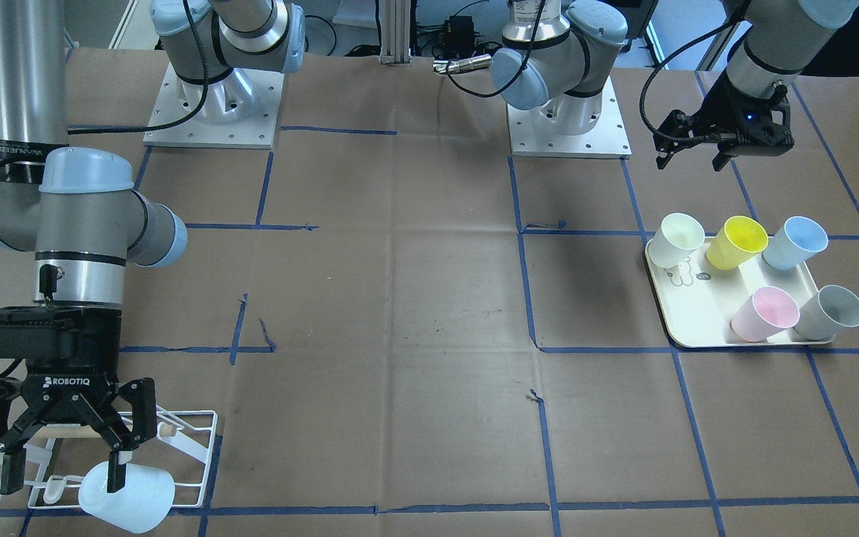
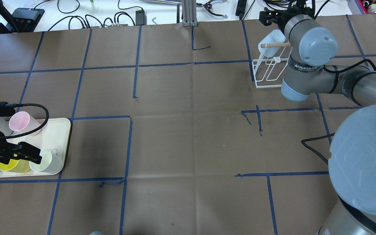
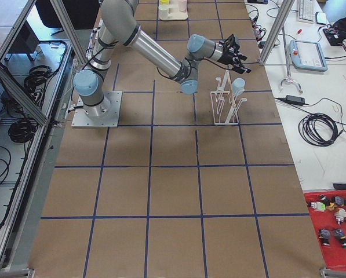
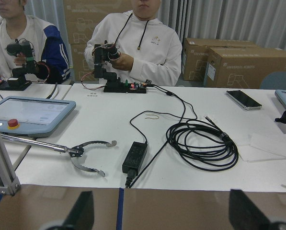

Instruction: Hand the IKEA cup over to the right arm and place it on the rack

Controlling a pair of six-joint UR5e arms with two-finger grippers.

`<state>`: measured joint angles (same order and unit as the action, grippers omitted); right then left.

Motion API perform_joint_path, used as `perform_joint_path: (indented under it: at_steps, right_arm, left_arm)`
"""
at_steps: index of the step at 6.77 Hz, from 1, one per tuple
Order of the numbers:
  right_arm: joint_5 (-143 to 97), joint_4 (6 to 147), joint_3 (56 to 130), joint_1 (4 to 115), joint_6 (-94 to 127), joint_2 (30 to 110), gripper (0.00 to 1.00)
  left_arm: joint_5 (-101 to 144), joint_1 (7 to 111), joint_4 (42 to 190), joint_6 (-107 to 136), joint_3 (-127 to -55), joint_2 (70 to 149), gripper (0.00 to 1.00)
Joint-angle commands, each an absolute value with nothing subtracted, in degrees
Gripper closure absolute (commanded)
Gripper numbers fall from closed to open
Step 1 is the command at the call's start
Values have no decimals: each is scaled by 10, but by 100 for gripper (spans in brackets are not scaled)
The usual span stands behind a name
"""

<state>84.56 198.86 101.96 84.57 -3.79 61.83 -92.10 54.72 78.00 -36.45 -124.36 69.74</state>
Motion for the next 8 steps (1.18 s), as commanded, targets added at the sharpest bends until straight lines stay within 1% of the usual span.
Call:
perform_joint_path:
  at_steps: [1,2,3,4,5,6,8]
  right_arm:
    - [846,1985,1025,882,64,671,0]
    - [846,1978,1036,913,194,697,0]
    - [846,1978,1070,929,290,731,0]
    - [843,1980,1115,938,360,763,0]
    - [843,1980,1147,948,428,792,0]
    - [821,1981,1153,965,528,809,0]
    - [792,1989,1184,1009,718,820,0]
  left_arm:
    - [-918,545,721,-369,-1265,736,5]
    - [-917,545,670,-369,-1296,749,5]
    - [-916,545,618,-368,-1332,757,5]
    - [-916,545,585,-368,-1350,772,5]
    - [-916,545,564,-369,-1351,793,5]
    - [-916,546,555,-368,-1352,803,5]
    - [-914,546,554,-368,-1352,815,6]
